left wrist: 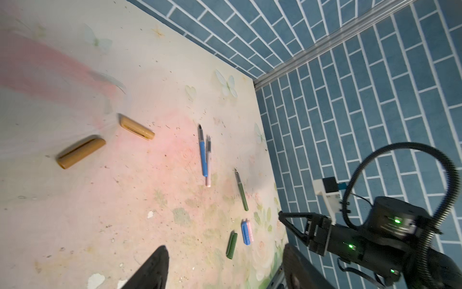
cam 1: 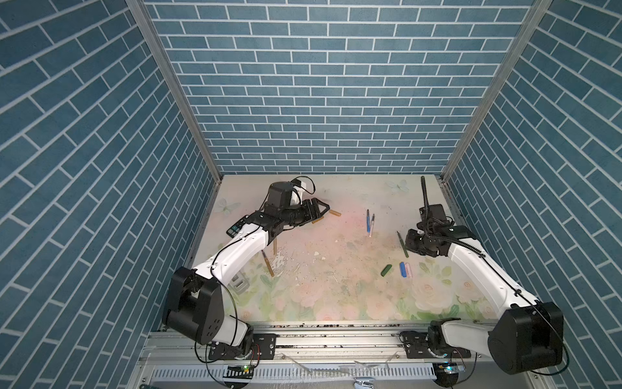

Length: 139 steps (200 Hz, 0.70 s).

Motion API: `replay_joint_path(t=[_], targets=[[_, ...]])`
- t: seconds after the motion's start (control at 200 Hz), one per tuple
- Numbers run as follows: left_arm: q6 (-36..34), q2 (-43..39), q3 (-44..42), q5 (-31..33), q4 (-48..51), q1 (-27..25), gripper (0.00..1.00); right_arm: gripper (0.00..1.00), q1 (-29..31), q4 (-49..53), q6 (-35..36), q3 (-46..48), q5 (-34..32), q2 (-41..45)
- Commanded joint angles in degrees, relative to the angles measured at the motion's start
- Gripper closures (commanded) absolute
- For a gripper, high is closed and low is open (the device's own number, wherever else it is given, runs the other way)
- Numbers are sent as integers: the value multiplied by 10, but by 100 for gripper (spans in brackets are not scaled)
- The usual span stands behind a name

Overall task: Insert the pens into the pen caps
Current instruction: 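Reach the right gripper over the white pen while the left arm swings toward center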

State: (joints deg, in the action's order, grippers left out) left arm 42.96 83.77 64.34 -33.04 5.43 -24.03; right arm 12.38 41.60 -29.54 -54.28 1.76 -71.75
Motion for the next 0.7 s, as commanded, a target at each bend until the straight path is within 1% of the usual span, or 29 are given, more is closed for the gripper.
replay_joint_path(t=[0.0,0.14,0.37,0.52,0.69], targets=[[15,-16,-4,-22,-28,-13,26,90,2,23,-1,24,-21,-16],[17,-18,-4,-30,-29,-25,26,86,1,0,-3,59,-24,-16],[23,-17,-4,-40,-38,-48,26,80,-3,-22,-8,81,-27,-70],[25,-15,-5,-43,-39,-50,26,78,-9,-25,-7,85,-41,-84],[28,-10,-5,-45,-42,-50,26,77,-23,-29,-2,88,-31,-97]])
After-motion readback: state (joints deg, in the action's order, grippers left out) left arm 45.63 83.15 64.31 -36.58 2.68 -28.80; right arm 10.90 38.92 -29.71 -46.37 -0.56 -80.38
